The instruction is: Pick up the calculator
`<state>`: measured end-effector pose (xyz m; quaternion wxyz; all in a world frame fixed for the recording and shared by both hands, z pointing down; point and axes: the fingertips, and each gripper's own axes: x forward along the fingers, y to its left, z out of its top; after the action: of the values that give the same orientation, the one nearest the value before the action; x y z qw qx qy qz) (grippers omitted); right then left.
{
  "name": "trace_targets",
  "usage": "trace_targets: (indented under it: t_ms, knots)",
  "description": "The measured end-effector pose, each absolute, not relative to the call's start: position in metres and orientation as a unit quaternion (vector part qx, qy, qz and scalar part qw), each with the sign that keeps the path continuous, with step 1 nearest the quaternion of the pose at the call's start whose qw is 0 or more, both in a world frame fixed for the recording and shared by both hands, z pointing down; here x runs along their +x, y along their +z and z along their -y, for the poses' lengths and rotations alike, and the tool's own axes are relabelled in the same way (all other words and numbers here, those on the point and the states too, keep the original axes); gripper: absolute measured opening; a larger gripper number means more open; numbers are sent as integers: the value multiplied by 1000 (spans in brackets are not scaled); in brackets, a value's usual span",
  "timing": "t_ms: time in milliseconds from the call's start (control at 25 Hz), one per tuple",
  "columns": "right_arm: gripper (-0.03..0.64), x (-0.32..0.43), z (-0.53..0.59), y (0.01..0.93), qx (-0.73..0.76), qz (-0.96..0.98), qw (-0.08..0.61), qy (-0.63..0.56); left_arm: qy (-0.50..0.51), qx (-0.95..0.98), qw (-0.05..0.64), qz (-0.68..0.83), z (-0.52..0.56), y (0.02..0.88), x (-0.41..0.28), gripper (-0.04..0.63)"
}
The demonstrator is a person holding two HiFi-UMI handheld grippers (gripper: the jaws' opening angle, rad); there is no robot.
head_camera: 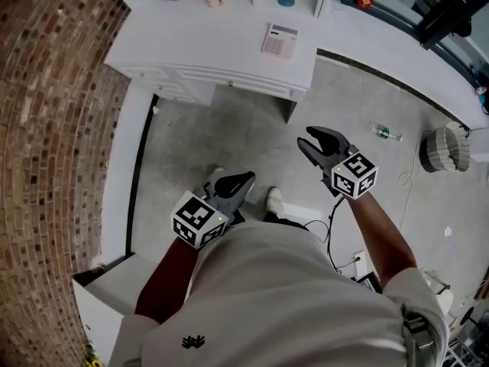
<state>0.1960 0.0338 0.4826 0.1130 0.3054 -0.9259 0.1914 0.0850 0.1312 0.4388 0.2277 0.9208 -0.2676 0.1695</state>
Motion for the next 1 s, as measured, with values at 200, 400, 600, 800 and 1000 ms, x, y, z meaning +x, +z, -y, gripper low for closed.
trace_targets:
  t_ms: [200,400,600,800,1000]
  knots:
    - [201,181,23,494,339,914,129,183,157,930,225,243,-78,446,53,5]
    - [199,162,83,498,392,889,148,186,159,942,221,196,-11,447,9,6]
    - [196,154,149,504,448,859,157,193,171,955,201,138,54,434,-30,5]
    - [195,152,202,525,477,840,157,205,180,958,199,100,98,443,-60,5]
    - [195,160,249,540,458,846,161,220,166,956,220,102,132,448,-54,6]
